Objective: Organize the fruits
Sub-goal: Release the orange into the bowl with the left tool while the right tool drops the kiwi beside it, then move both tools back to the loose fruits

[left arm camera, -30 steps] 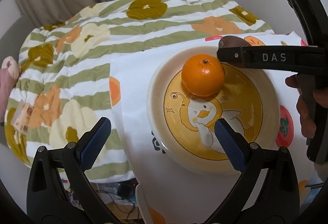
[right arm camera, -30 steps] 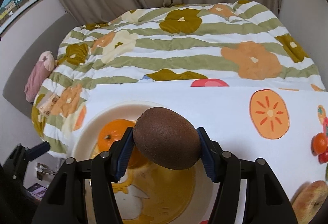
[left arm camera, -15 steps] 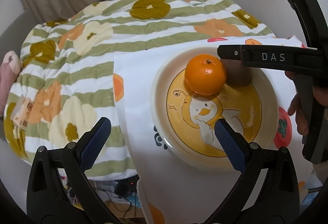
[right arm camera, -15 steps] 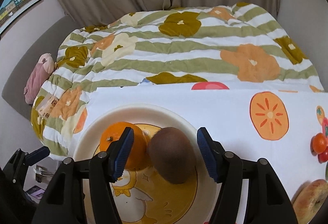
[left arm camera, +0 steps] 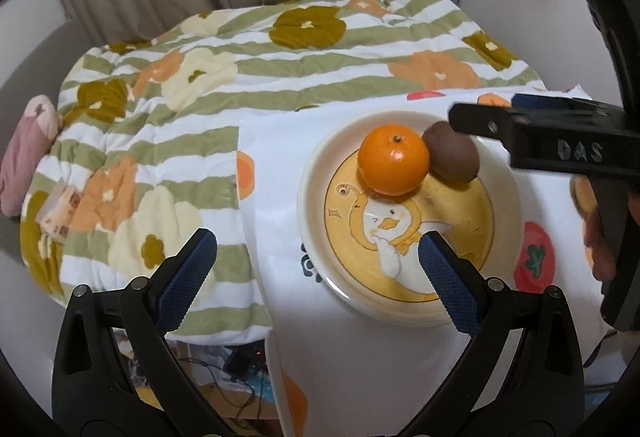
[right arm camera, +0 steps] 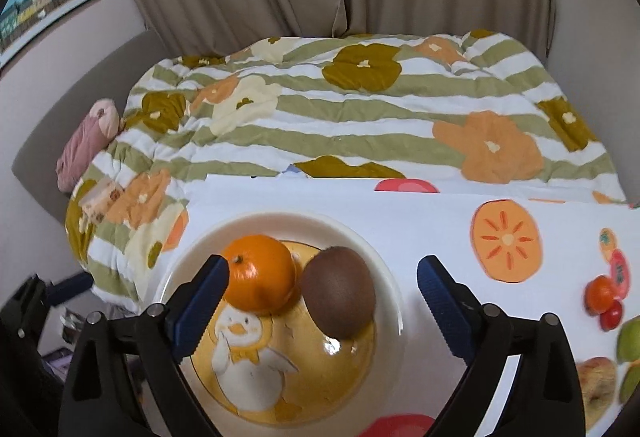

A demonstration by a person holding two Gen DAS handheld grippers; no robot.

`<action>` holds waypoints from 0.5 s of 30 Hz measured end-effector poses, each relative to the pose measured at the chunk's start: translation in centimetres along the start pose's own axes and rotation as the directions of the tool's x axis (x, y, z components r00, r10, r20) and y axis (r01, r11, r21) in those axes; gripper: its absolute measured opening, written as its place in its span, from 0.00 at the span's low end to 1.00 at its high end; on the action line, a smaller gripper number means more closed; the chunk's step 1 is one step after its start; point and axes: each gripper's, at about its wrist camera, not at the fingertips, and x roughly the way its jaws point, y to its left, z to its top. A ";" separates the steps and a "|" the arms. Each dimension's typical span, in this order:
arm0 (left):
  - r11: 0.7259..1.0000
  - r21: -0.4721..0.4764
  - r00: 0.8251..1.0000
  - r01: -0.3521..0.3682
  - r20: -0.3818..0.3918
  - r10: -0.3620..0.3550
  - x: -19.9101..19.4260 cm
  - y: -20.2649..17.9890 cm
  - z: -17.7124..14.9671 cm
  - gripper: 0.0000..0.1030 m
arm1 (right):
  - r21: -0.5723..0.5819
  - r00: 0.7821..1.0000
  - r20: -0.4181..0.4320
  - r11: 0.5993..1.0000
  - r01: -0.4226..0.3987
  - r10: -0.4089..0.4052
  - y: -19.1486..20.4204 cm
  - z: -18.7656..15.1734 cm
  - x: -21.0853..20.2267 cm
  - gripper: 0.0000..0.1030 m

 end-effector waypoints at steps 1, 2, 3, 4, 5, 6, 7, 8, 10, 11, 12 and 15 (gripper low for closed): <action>1.000 -0.002 1.000 -0.011 0.005 0.011 -0.5 -0.2 0.0 1.00 | -0.010 1.000 0.000 1.000 0.000 0.000 0.1 -0.1 -0.7 0.91; 1.000 -0.004 1.000 -0.017 0.009 0.017 -0.8 -0.4 0.1 1.00 | -0.017 1.000 -0.004 1.000 -0.001 0.001 0.1 -0.2 -1.4 0.91; 1.000 -0.007 1.000 -0.024 0.013 0.024 -1.3 -0.6 0.1 1.00 | -0.021 1.000 -0.010 1.000 -0.005 0.004 0.0 -0.4 -1.9 0.92; 1.000 -0.010 0.999 -0.028 0.019 0.028 -1.8 -0.8 0.2 1.00 | -0.025 1.000 -0.016 1.000 -0.008 0.008 -0.1 -0.5 -2.6 0.92; 0.999 -0.015 0.999 -0.030 0.027 0.030 -2.4 -1.1 0.2 1.00 | -0.027 1.000 -0.015 1.000 -0.012 0.012 -0.2 -0.7 -3.4 0.92; 0.999 -0.018 0.999 -0.031 0.033 0.032 -3.0 -1.6 0.2 1.00 | -0.029 1.000 -0.017 0.999 -0.017 0.016 -0.4 -0.9 -4.0 0.92; 0.999 -0.019 0.999 -0.035 0.036 0.035 -3.4 -2.0 0.2 1.00 | -0.032 1.000 -0.013 0.999 -0.023 0.023 -0.6 -1.1 -4.8 0.92; 0.999 -0.018 0.999 -0.039 0.038 0.039 -3.8 -2.3 0.2 1.00 | -0.033 1.000 -0.007 0.999 -0.026 0.025 -0.9 -1.2 -5.6 0.92; 0.999 -0.014 0.998 -0.045 0.044 0.046 -4.5 -3.3 0.2 1.00 | -0.033 1.000 0.007 0.999 -0.026 0.026 -1.6 -1.6 -7.1 0.92; 0.999 -0.014 0.998 -0.046 0.046 0.047 -4.9 -3.8 0.2 1.00 | -0.032 1.000 0.011 0.999 -0.024 0.024 -2.0 -1.7 -7.8 0.92; 0.999 -0.015 0.998 -0.046 0.048 0.047 -5.2 -4.4 0.2 1.00 | -0.029 1.000 0.015 0.999 -0.019 0.019 -2.5 -1.9 -8.5 0.92; 0.999 -0.019 0.998 -0.033 0.059 0.034 -5.9 -6.1 0.1 1.00 | -0.023 1.000 0.027 1.000 -0.003 0.003 -4.2 -2.6 -10.2 0.92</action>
